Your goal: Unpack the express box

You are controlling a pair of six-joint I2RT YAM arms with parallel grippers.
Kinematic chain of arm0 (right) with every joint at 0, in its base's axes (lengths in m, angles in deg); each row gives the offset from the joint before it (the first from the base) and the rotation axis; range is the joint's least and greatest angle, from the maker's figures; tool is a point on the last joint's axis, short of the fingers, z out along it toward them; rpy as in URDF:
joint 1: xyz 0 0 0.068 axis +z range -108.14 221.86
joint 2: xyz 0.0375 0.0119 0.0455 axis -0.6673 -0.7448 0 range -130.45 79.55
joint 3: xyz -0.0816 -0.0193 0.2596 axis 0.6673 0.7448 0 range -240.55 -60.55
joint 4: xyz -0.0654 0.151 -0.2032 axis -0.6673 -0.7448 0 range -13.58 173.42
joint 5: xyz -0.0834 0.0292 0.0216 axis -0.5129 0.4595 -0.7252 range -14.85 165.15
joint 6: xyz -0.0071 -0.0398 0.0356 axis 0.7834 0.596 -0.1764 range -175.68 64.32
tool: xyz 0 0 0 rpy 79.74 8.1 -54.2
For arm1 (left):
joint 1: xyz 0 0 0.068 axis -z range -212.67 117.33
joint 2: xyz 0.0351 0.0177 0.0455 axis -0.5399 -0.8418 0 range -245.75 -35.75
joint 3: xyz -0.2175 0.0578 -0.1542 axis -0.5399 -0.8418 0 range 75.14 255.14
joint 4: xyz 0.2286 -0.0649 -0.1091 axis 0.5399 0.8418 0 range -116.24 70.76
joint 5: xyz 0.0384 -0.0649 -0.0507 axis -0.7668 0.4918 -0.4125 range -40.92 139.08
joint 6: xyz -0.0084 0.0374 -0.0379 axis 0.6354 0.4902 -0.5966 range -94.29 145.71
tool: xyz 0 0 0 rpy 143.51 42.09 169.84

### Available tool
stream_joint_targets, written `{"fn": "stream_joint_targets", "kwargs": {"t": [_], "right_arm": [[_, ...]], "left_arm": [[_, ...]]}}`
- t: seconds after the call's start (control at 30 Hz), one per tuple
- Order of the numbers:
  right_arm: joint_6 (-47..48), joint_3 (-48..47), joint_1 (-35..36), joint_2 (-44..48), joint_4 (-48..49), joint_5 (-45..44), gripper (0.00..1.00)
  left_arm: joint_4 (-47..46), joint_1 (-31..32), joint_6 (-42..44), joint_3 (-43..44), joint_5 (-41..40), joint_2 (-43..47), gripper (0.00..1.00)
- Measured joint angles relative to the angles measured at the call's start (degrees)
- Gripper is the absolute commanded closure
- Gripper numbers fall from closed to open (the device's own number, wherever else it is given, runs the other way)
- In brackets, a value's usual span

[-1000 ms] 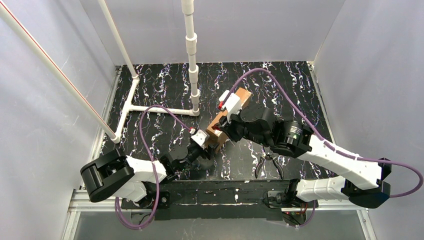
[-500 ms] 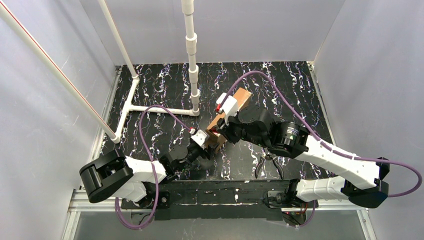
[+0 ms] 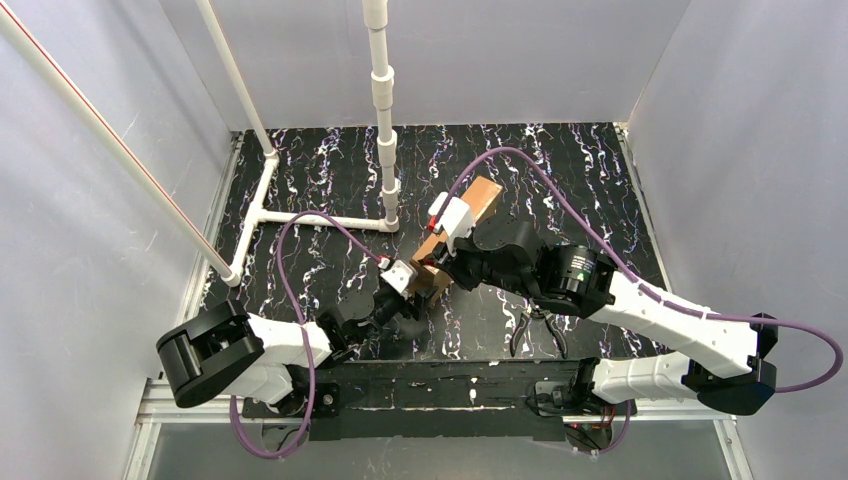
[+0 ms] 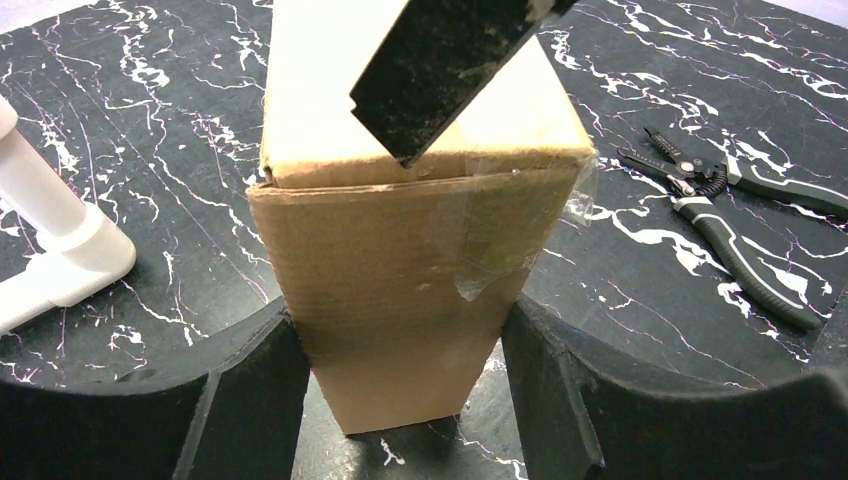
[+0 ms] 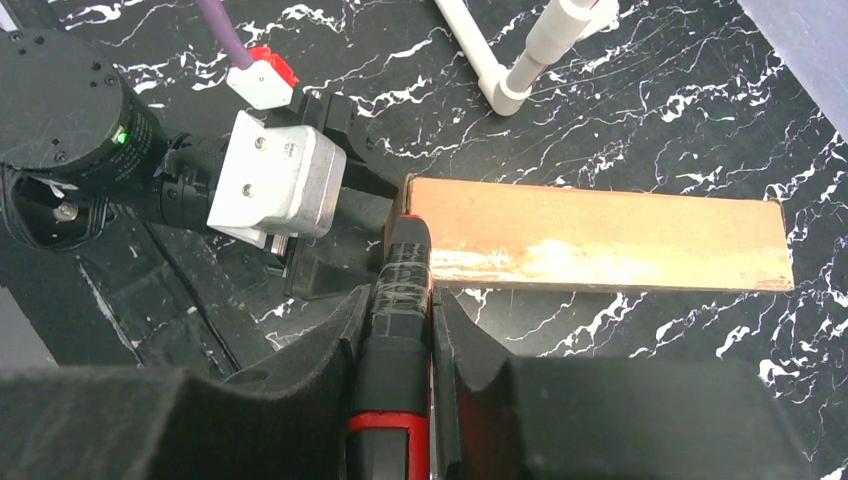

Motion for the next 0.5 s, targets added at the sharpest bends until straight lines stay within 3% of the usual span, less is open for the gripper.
{"fn": "stream_joint_targets", "kwargs": {"t": [0.5], "right_arm": [[-1.7,-2.1,3.7,-2.1,-3.9,-4.5,0.99]], "left_arm": [[0.2,0.0,-0.2,0.0,-0.1,0.0,0.63]]}}
